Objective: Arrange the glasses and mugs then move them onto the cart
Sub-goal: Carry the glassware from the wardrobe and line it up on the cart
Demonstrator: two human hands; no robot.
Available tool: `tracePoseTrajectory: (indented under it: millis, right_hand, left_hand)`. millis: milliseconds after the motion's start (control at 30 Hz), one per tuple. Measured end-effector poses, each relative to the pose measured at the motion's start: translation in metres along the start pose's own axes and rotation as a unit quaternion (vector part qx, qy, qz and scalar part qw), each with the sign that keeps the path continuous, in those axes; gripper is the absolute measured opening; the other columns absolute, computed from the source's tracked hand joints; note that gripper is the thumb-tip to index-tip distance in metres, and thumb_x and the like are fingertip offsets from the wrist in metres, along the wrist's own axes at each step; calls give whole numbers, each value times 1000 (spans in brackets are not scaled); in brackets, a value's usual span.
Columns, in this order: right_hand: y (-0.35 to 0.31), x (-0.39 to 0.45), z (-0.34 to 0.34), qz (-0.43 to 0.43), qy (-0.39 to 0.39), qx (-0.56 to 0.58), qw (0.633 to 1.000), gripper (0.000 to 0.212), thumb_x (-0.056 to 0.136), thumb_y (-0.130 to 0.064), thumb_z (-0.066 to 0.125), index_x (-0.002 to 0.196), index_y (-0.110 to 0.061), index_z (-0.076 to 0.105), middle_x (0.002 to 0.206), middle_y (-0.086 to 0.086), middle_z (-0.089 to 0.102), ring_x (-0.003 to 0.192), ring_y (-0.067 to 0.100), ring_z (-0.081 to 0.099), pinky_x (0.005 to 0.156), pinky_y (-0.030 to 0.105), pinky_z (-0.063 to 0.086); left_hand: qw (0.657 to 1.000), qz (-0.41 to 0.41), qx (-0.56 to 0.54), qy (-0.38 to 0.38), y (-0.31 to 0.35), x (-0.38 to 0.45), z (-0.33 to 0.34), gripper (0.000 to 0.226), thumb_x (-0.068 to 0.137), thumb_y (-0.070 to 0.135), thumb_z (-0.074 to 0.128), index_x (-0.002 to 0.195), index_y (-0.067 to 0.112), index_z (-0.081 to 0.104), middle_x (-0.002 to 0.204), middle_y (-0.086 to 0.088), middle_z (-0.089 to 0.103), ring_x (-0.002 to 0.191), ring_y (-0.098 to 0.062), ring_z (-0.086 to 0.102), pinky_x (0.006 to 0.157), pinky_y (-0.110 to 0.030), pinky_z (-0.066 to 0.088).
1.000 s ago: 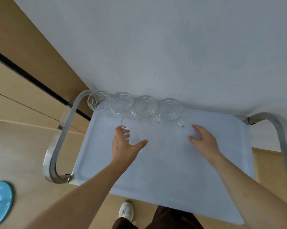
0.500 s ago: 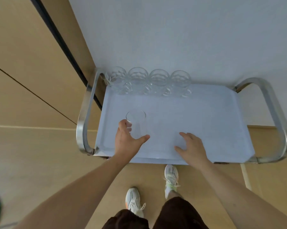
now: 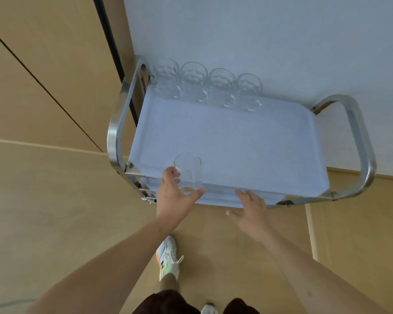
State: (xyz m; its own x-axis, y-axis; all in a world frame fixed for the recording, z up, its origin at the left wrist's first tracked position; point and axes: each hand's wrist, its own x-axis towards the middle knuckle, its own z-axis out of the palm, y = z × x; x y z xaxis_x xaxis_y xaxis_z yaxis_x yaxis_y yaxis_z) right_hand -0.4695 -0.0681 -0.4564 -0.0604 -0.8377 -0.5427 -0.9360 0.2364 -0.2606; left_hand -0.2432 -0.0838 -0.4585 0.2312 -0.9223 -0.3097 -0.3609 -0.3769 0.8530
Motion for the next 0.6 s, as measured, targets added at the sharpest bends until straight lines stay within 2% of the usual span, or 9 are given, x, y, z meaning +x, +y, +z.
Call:
tracePoseTrajectory:
  millis: [133,333,600]
  right_hand:
    - [19,-13,26,-11,-8,35,999,76,95,-52,59,158,-33,22,167,2,15,153,25,8,122,41,15]
    - [66,-10,72,-39,-4,65,997,77,95,-52,60,159,-32,23,167,3,14,153,27,7,122,42,15]
    - [101,56,110,-73,71,64,993,77,93,-54,61,157,-31,26,164,5,22,150,29,15,118,43,25]
  left_hand:
    - [1000,4,24,1,-22,-29,12,80,66,45,91,125,24,41,122,12,53,112,-9,57,97,-38,51]
    - [998,34,45,22,-59,-56,49,82,65,43,93,125,22,42,121,8,55,111,-12,59,96,-38,51]
    - [998,15,-12,56,-118,-44,128,80,61,43,95,122,27,44,121,9,56,112,-10,60,98,-45,52]
